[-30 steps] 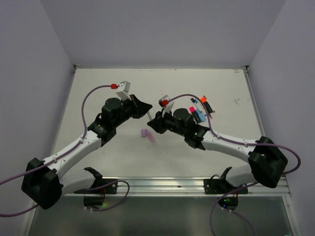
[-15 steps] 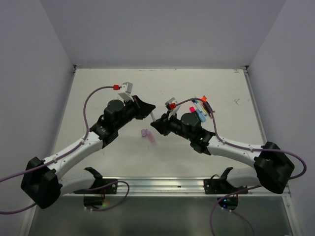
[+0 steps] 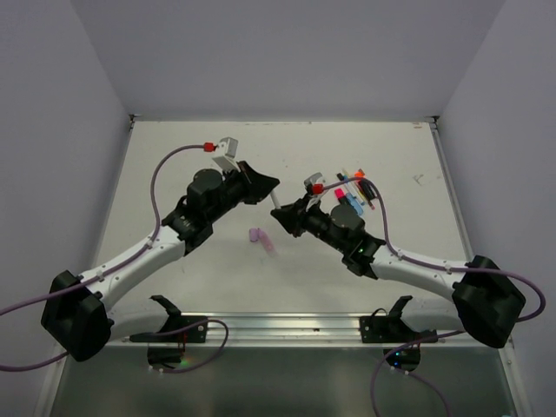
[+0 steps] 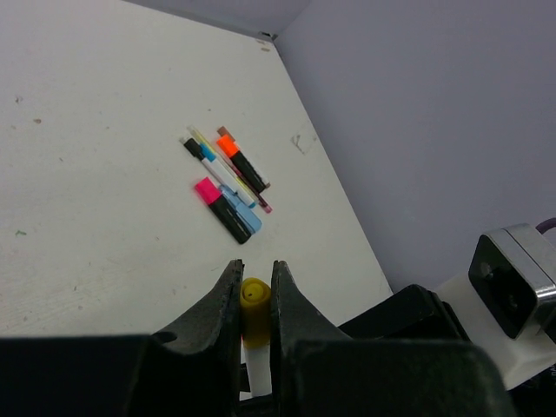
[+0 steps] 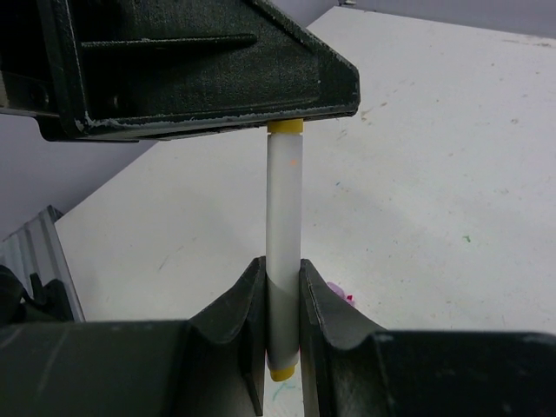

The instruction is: Open the pen caps

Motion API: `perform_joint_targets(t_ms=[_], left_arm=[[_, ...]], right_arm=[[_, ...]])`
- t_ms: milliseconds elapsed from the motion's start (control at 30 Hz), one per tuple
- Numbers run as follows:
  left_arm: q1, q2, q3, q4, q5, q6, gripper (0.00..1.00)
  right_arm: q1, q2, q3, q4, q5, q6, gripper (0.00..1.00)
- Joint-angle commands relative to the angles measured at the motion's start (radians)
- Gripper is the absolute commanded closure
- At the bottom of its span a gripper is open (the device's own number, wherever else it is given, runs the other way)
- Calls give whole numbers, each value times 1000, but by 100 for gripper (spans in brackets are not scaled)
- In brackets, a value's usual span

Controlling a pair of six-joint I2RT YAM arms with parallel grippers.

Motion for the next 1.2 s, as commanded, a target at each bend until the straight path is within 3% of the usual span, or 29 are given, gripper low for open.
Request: perform_joint_targets(t_ms=[0, 333, 500, 767, 967, 1167], left_arm=[[136, -27, 145, 370, -337, 18, 100], [224, -19, 191, 347, -295, -10, 100], [222, 36, 164, 126, -134, -19, 100], [101, 166, 78, -141, -40, -36, 100], [37, 300, 27, -171, 9, -73, 98], [-2, 393, 16, -173, 37, -81, 94]], right_arm=[[43, 9, -87, -227, -158, -15, 100], [43, 16, -86, -225, -141, -8, 100], [42, -6, -54, -361, 43, 26, 100], [-21, 98, 86, -616, 163, 93, 100], [-114, 218, 140, -676, 83, 160, 100], [-118, 296, 190, -676, 63, 160, 100]])
